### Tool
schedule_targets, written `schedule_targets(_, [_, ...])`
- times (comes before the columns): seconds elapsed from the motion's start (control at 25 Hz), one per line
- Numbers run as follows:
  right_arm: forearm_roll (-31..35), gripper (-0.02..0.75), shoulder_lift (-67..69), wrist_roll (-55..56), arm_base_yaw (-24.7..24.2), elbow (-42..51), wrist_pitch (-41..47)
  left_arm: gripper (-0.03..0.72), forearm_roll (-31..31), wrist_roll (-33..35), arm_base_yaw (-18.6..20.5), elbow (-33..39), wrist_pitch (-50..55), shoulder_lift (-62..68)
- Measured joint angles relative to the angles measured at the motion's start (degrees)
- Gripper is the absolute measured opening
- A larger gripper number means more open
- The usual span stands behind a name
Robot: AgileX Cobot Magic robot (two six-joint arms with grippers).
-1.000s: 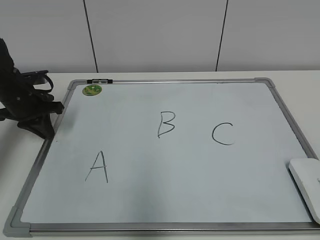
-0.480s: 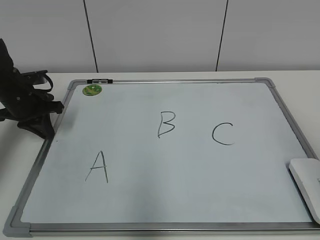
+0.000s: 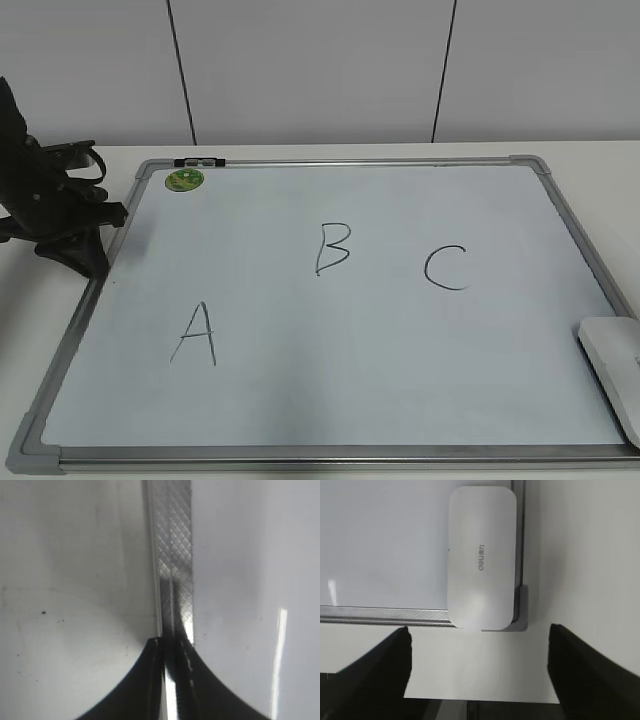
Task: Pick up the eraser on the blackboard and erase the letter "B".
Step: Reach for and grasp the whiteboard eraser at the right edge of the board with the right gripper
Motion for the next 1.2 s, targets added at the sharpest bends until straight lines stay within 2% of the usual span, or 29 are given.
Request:
schedule_targets(0.24, [0.76, 0.643, 11.76, -0.56, -0.10, -3.72, -0.38, 0.032, 0.00, 0.00, 0.00, 0.00, 0.00, 0.00])
schedule_targets(0.56, [0.89, 0.643, 24.15, -1.23, -0.08, -4.22, -7.96, 0.032, -0.03, 0.00, 0.00, 0.00, 0.09, 0.00])
schedule_targets(0.8, [1.46, 0.643, 29.48, -1.35, -0.08, -4.28, -13.51, 0.031, -0.15, 0.00, 0.09, 0.00, 0.09, 0.00])
schedule_targets(1.2, [1.89, 0.629, 33.73, -1.57, -0.08, -4.35, -15.36, 0.031, -0.15, 0.00, 0.09, 0.00, 0.09, 0.00])
